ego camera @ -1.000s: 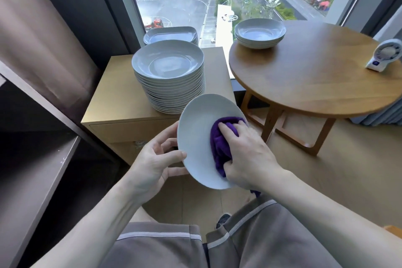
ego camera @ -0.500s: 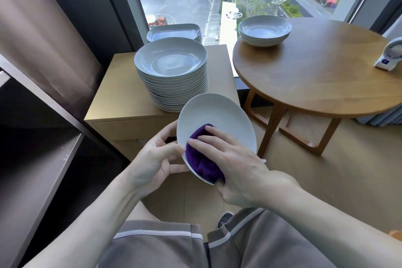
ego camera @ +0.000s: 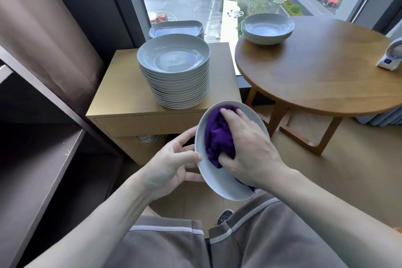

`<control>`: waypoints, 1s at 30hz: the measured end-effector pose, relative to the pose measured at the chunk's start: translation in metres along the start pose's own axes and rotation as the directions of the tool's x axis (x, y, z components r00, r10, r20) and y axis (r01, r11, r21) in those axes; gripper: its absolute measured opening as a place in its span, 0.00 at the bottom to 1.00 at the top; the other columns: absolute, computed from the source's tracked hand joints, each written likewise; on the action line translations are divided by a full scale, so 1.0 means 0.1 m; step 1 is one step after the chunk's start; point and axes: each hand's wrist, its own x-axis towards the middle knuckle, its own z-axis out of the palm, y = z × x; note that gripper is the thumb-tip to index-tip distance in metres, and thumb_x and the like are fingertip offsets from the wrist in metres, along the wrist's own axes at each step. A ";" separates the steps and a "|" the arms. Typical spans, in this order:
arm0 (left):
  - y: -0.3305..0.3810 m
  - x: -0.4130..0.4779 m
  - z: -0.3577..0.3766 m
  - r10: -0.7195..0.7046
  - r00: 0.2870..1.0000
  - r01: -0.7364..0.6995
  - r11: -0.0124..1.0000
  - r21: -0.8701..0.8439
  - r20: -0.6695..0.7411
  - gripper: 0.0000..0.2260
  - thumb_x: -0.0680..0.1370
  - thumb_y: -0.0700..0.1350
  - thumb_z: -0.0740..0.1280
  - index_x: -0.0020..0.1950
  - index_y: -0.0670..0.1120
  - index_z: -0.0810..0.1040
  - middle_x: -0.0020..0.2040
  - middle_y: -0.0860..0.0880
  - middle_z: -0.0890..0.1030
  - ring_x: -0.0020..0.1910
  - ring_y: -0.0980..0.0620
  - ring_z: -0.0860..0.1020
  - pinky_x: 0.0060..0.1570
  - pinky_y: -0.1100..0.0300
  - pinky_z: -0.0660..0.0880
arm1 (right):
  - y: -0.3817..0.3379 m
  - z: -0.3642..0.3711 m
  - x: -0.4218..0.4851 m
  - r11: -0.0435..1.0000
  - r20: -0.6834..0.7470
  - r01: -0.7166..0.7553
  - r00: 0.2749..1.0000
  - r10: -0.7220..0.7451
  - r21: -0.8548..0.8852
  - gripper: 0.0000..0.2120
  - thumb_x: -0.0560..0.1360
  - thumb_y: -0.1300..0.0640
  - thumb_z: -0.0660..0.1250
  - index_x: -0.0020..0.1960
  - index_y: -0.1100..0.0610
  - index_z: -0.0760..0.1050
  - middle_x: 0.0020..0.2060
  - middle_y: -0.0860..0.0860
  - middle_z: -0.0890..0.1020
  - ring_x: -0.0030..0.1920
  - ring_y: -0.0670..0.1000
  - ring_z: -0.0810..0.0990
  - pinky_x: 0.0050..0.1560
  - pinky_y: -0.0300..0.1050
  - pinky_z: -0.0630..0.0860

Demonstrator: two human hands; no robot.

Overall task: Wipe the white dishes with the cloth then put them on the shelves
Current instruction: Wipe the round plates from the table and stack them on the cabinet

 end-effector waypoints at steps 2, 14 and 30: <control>0.00 0.00 0.00 0.009 1.000 -0.009 1.000 -0.001 -0.022 0.33 0.71 0.41 0.75 0.75 0.56 0.75 0.62 0.39 0.83 0.54 0.40 0.84 0.50 0.43 0.83 | 0.07 -0.02 0.01 0.995 0.006 -0.088 0.996 0.088 0.038 0.44 0.71 0.47 0.73 0.80 0.52 0.55 0.76 0.49 0.67 0.77 0.54 0.62 0.76 0.53 0.65; 0.13 -0.01 -0.12 0.070 0.983 -0.084 0.993 -0.079 -0.168 0.32 0.72 0.39 0.76 0.75 0.53 0.75 0.65 0.35 0.81 0.57 0.35 0.82 0.48 0.43 0.83 | 0.00 0.11 -0.08 0.989 0.197 0.137 0.972 -0.126 -0.047 0.35 0.73 0.46 0.72 0.76 0.43 0.61 0.71 0.45 0.70 0.70 0.51 0.69 0.63 0.43 0.75; 0.06 -0.02 0.00 0.001 1.000 -0.002 1.000 -0.027 -0.023 0.30 0.74 0.39 0.76 0.75 0.53 0.76 0.65 0.35 0.81 0.62 0.40 0.82 0.54 0.42 0.82 | 0.04 0.00 0.02 0.981 -0.051 0.192 0.980 -0.192 0.004 0.33 0.74 0.53 0.74 0.77 0.51 0.69 0.75 0.55 0.70 0.78 0.60 0.62 0.68 0.63 0.73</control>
